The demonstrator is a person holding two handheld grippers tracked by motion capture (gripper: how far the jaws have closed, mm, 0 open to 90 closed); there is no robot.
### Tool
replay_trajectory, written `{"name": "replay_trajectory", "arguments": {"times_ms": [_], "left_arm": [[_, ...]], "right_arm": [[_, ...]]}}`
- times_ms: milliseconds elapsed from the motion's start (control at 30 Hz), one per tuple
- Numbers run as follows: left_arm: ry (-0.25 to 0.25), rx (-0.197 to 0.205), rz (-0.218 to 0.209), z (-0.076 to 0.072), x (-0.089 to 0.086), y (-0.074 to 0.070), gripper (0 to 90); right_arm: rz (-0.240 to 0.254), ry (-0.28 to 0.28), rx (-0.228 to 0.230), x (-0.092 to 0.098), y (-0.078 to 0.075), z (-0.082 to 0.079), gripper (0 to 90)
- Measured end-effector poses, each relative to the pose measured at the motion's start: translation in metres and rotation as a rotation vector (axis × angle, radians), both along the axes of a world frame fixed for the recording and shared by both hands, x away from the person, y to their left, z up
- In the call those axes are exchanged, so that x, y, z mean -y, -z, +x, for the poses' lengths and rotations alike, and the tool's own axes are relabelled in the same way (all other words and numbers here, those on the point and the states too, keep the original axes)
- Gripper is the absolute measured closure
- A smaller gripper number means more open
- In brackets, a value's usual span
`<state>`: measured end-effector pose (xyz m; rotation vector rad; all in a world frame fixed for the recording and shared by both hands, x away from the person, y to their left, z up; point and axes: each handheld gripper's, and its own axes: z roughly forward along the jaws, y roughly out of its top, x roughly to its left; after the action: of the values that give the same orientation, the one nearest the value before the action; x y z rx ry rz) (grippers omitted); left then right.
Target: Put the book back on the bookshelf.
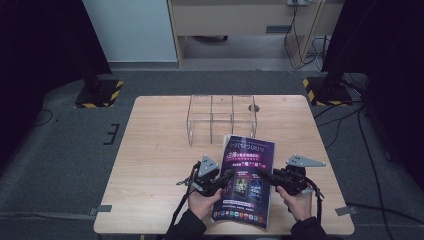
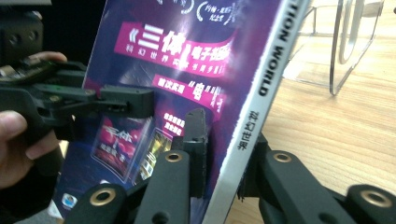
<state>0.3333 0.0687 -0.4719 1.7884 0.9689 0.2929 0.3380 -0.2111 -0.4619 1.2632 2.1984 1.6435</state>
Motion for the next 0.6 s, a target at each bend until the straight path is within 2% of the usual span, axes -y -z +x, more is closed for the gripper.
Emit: {"name": "replay_trajectory", "arguments": {"times_ms": [233, 367, 567, 600], "left_arm": [[0.010, 0.003, -0.020, -0.001, -0.004, 0.000, 64.8], [0.007, 0.022, 0.000, -0.004, -0.006, -0.001, 61.0], [0.018, 0.014, -0.020, -0.006, -0.017, -0.001, 52.1], [0.009, 0.023, -0.012, -0.007, -0.019, -0.001, 49.5]], "right_arm": [[0.058, -0.001, 0.000, 0.002, -0.007, 0.000, 82.6], [0.064, -0.007, 0.005, 0.001, -0.009, 0.000, 82.7], [0.083, -0.028, 0.018, -0.002, -0.018, -0.001, 82.9], [0.086, -0.033, 0.022, -0.003, -0.020, -0.001, 82.9]]}}
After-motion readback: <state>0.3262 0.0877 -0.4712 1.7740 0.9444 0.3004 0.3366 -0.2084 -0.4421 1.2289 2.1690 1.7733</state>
